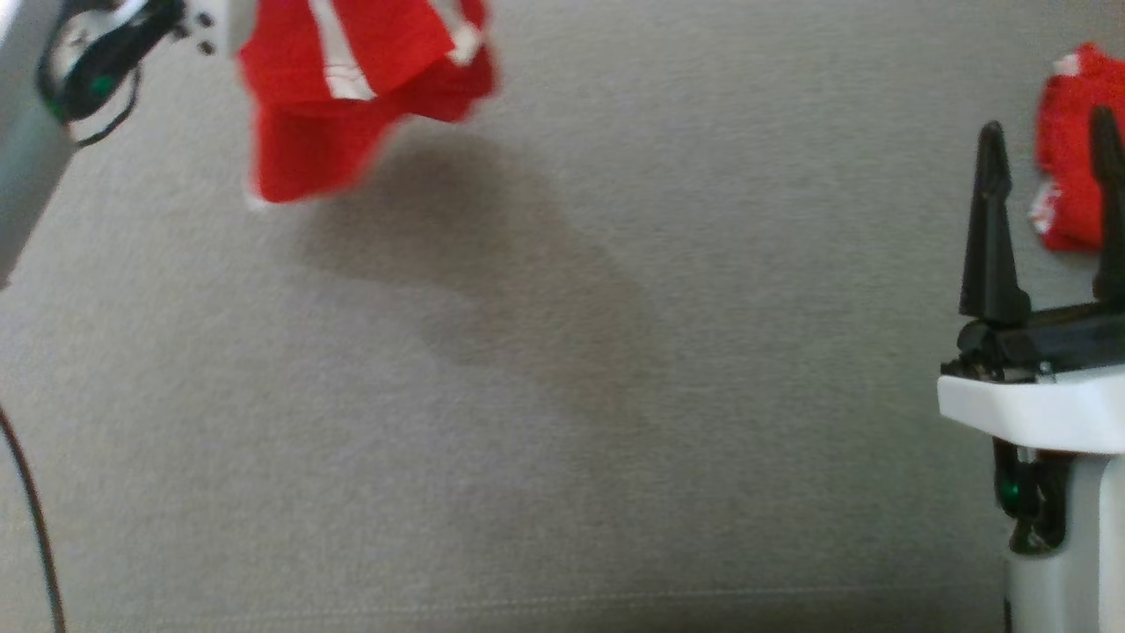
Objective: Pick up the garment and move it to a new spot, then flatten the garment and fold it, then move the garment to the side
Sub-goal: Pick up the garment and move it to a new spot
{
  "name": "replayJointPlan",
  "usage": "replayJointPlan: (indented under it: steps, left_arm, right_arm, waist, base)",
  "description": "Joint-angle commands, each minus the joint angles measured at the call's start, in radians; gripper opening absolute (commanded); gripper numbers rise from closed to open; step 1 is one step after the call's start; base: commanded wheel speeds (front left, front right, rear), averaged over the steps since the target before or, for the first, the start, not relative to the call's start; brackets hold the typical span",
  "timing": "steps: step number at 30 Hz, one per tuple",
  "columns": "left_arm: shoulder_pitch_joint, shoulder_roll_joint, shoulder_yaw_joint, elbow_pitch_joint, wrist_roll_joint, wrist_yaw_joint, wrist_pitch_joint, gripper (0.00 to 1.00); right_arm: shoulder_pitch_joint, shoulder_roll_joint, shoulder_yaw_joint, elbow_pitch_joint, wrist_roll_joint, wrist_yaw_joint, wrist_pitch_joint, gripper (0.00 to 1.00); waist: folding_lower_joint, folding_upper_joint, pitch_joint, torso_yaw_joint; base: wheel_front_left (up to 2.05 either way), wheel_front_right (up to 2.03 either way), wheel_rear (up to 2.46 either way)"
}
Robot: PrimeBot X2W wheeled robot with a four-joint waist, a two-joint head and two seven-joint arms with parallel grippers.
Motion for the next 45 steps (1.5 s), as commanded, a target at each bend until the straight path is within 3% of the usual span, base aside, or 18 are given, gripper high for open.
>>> replayJointPlan:
  steps: [1, 10, 17, 24, 26, 27, 28, 36, 45]
  left_arm:
    - [-0.075, 0.016, 0.034, -0.035, -0.006, 0.002, 0.002, 0.00]
    - [0.095, -0.077, -0.035, -0.099, -0.041, 0.043, -0.016, 0.00]
    - [0.358, -0.114, -0.112, -0.085, -0.009, 0.124, -0.179, 0.00]
    - [0.532, -0.222, -0.122, -0.025, -0.020, 0.211, -0.346, 0.00]
    - [0.562, -0.250, -0.113, -0.010, -0.029, 0.225, -0.383, 0.45]
    - [0.575, -0.260, -0.110, -0.005, -0.030, 0.228, -0.396, 0.88]
    - [0.586, -0.270, -0.105, -0.001, -0.030, 0.232, -0.407, 1.00]
    - [0.687, -0.299, 0.023, -0.045, -0.007, 0.289, -0.437, 1.00]
    - [0.911, -0.276, 0.222, -0.196, 0.074, 0.347, -0.437, 1.00]
  right_arm:
    - [0.003, 0.002, 0.016, -0.026, 0.013, 0.007, -0.012, 1.00]
    - [0.042, 0.002, 0.017, 0.010, 0.052, 0.007, -0.040, 1.00]
    - [0.055, 0.002, 0.041, 0.046, 0.060, 0.007, -0.059, 1.00]
    - [0.082, 0.002, 0.067, 0.098, 0.067, 0.007, -0.065, 1.00]
    - [0.084, 0.002, 0.077, 0.120, 0.075, 0.007, -0.070, 1.00]
    - [0.084, 0.002, 0.082, 0.132, 0.079, 0.007, -0.073, 1.00]
    - [0.084, 0.002, 0.084, 0.144, 0.083, 0.007, -0.076, 1.00]
    - [0.091, 0.002, 0.091, 0.227, 0.101, 0.007, -0.095, 1.00]
    - [0.112, 0.002, 0.093, 0.278, 0.109, 0.007, -0.096, 1.00]
  waist:
    - [0.0001, -0.0001, -0.045, -0.054]
    - [0.0001, -0.0001, -0.033, -0.091]
    - [0.0001, -0.0001, -0.010, -0.109]
    - [0.0001, -0.0001, -0.013, -0.088]
    - [0.0001, -0.0001, -0.020, -0.082]
    - [0.0001, -0.0001, -0.024, -0.078]
    - [0.0001, -0.0001, -0.029, -0.074]
    - [0.0001, -0.0001, -0.098, -0.030]
    - [0.0001, -0.0001, -0.196, 0.017]
  base:
    - [0.00, 0.00, 0.00]
    - [0.00, 0.00, 0.00]
    - [0.00, 0.00, 0.00]
    - [0.00, 0.00, 0.00]
    - [0.00, 0.00, 0.00]
    - [0.00, 0.00, 0.00]
    - [0.00, 0.00, 0.00]
    - [0.00, 0.00, 0.00]
    - [0.00, 0.00, 0.00]
